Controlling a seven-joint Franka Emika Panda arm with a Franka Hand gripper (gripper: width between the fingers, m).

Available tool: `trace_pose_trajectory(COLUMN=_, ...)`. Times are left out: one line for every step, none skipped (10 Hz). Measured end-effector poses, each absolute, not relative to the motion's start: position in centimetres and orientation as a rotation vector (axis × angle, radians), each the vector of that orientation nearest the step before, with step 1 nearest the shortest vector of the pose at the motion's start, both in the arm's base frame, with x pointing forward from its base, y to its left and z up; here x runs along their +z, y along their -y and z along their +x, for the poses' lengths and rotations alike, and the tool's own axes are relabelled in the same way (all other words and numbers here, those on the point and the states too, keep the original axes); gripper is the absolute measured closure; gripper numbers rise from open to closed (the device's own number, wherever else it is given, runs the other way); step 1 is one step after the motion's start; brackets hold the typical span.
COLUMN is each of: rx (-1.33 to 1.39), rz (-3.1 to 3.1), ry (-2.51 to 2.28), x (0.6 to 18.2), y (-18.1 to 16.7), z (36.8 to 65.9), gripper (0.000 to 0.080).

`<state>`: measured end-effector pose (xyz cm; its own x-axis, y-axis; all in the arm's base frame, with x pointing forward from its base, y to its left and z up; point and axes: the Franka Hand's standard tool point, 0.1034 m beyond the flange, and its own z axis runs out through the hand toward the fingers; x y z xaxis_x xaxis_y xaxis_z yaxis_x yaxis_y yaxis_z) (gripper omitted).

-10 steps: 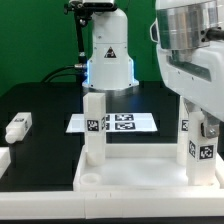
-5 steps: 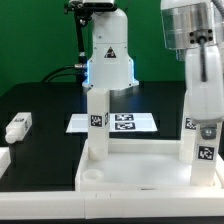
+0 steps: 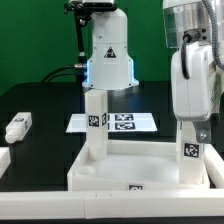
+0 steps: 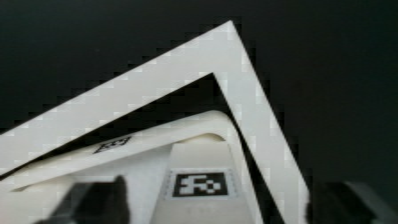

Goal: Assemble desk

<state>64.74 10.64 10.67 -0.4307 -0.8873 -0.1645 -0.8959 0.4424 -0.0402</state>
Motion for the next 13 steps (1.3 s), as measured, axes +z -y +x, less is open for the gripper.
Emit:
trace_pose_trajectory(rx=0.078, rz=-1.583, ry=-2.522, x=10.7, y=-10.6, z=64.8, gripper=0.0177)
trace_pose_trajectory(rx=0.077, rz=-1.637, ry=-2.479, x=11.9, y=-10.2, z=65.2, gripper=0.0158)
trace_pose_trajectory(rx=0.074, rz=-1.66, ry=-2.438, x=14.5, y=-9.4, z=66.1, gripper=0.0158)
trace_pose_trajectory(rx=0.062, rz=-1.667, ry=-2.426, x=14.9, y=-8.8, z=66.4, gripper=0.0158)
trace_pose_trajectory(rx=0.062, rz=-1.669, ry=-2.429, x=14.5, y=-8.9, z=66.3, gripper=0.0151)
trace_pose_trajectory(rx=0.062, rz=-1.67, ry=-2.429, x=14.6, y=-8.9, z=66.4, gripper=0.015)
trace_pose_trajectory(rx=0.062, rz=-1.671, ry=-2.428, x=14.5, y=-8.9, z=66.3, gripper=0.015)
trace_pose_trajectory(rx=0.058, rz=-1.705, ry=-2.405, x=14.5, y=-8.9, z=66.3, gripper=0.015)
trace_pose_trajectory(rx=0.047, rz=-1.74, ry=-2.374, x=14.4, y=-8.8, z=66.4, gripper=0.015)
trace_pose_trajectory(rx=0.01, rz=-1.872, ry=-2.259, x=14.3, y=-8.6, z=66.5, gripper=0.015)
trace_pose_trajectory(rx=-0.012, rz=-2.032, ry=-2.12, x=14.2, y=-8.3, z=66.4, gripper=0.015)
trace_pose_trajectory(rx=-0.029, rz=-2.143, ry=-2.011, x=14.2, y=-8.0, z=66.4, gripper=0.015)
trace_pose_trajectory(rx=-0.041, rz=-2.204, ry=-1.945, x=14.2, y=-8.0, z=66.4, gripper=0.015)
